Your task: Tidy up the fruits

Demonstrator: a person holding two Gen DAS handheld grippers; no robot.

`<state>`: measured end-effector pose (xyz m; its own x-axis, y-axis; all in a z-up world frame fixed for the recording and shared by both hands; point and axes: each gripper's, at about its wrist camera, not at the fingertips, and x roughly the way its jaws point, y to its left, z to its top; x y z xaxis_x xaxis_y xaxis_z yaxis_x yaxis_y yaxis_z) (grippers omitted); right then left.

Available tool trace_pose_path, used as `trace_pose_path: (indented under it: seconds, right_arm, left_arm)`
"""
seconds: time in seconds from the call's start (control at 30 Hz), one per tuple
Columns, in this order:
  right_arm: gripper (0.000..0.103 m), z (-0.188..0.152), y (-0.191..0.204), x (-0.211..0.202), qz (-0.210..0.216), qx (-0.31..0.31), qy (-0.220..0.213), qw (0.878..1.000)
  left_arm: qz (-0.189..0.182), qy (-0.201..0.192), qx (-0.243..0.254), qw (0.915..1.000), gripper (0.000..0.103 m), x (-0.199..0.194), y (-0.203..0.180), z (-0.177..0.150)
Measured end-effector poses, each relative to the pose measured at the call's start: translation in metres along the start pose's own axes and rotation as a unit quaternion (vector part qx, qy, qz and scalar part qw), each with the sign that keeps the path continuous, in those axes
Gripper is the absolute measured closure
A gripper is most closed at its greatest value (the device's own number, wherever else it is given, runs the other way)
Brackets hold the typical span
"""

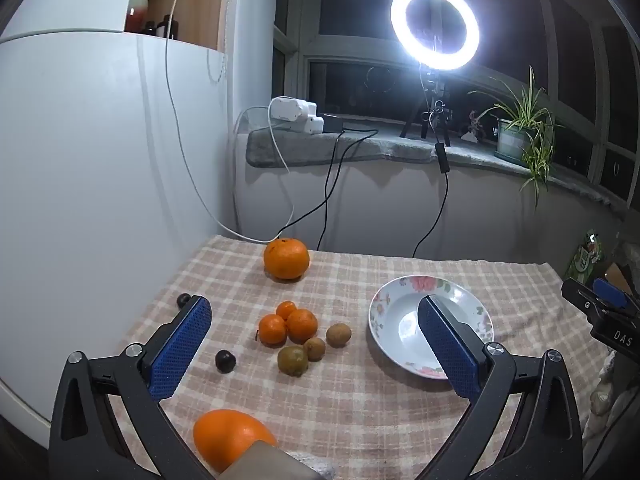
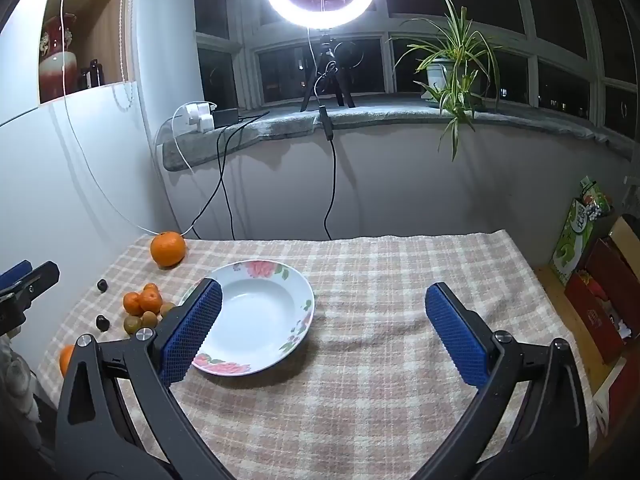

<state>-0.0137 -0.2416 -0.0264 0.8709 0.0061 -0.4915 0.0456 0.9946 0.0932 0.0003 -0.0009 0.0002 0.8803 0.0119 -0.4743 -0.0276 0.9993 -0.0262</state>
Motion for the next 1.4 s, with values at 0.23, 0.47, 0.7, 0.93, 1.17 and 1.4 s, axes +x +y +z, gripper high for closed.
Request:
trace_pose_path:
  seconds: [0.23,0.47,0.7,0.93,1.17,1.4]
  right_arm:
    - [0.0,0.0,0.0011,-0.0011,0.001,0.0,-0.005,1.0]
    - [0.0,0.0014,0.0027,-0.0042,0.002,0.0,-0.005,1.0]
    - [0.0,-0.0004,0.0026,-0.0038,0.002,-0.001,-0.006,1.0]
    - [0.0,-0.0006,0.004,-0.0032,0.003,-0.001,-0.003,1.0]
    - [0.0,0.0017,0.0052,-0.0049,0.003,-0.001,0.0,1.0]
    - [0.0,-0.0038,0.0055,-0.0023,0.004,-0.002,0.001,1.0]
  left_arm:
    - [-0.005,-0.003,-0.009,0.9999,0.001,0.0011,0.0,0.0]
    - [-0.005,-0.005,-0.009,0.9999,0.001,-0.0017,0.0048,-0.0027]
    - [-0.004,-0.004,-0.007,1.0,0.001,-0.002,0.0035,-0.0026]
    - [-0.002,-0.003,-0.006,1.0,0.001,-0.0007,0.0032,-0.0014]
    - [-0.002,-0.002,-0.006,1.0,0.001,0.0011,0.0027,-0.0014]
    - [-0.002,-0.002,-0.006,1.0,0.001,0.0007,0.003,-0.0025]
